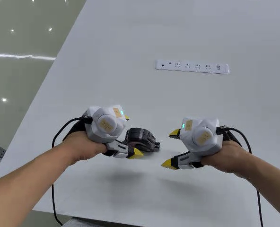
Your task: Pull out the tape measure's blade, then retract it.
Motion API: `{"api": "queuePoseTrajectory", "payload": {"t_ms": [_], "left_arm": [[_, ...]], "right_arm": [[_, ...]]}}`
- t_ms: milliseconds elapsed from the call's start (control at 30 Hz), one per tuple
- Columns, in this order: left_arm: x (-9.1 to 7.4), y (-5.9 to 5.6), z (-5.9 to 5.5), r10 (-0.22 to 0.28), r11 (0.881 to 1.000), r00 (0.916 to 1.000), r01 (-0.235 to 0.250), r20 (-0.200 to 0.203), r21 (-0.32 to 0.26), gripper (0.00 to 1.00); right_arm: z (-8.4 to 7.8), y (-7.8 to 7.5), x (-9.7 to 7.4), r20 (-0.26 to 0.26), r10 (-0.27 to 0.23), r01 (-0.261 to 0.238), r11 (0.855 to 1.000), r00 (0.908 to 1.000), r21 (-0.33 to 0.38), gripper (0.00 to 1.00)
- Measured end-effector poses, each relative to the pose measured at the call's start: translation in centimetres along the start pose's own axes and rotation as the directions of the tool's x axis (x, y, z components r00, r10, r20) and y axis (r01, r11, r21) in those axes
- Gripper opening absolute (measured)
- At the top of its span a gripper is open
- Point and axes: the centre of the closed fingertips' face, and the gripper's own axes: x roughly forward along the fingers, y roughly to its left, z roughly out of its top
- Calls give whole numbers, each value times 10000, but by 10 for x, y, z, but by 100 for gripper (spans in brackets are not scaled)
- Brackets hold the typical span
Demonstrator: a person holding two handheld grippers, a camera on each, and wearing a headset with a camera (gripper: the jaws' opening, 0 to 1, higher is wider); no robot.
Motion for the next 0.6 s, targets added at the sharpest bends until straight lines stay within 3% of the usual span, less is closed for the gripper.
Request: {"api": "queuePoseTrajectory", "payload": {"t_ms": [200, 600], "left_arm": [[8, -1, 3, -258, 9993, 9997, 258, -14, 257, 65], [23, -5, -2, -755, 9902, 9961, 803, -463, 1146, 56]], "right_arm": [[0, -1, 11, -125, 248, -252, 9991, 9996, -334, 49], [-8, -14, 28, -349, 428, -444, 9979, 9985, -462, 44]]}}
